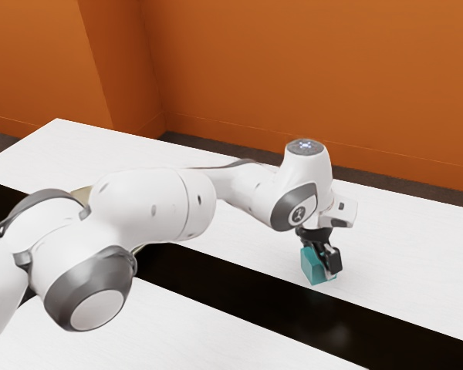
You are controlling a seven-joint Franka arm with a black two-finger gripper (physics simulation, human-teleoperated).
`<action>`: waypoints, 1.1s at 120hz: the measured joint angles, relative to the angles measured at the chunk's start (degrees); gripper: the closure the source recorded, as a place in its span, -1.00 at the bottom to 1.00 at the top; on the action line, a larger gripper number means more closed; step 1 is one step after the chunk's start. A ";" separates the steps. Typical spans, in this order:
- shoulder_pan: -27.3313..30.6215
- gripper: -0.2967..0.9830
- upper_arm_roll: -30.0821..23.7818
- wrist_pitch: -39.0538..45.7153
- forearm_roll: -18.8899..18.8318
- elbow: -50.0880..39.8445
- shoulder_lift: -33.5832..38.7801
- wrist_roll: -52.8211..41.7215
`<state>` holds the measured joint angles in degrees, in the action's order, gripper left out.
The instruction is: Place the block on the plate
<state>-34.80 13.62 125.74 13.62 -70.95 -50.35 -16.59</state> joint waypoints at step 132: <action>12.83 0.02 0.15 -9.24 -2.11 -33.30 33.02 3.01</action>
<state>-21.98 13.77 116.50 11.51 -104.25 -17.34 -13.58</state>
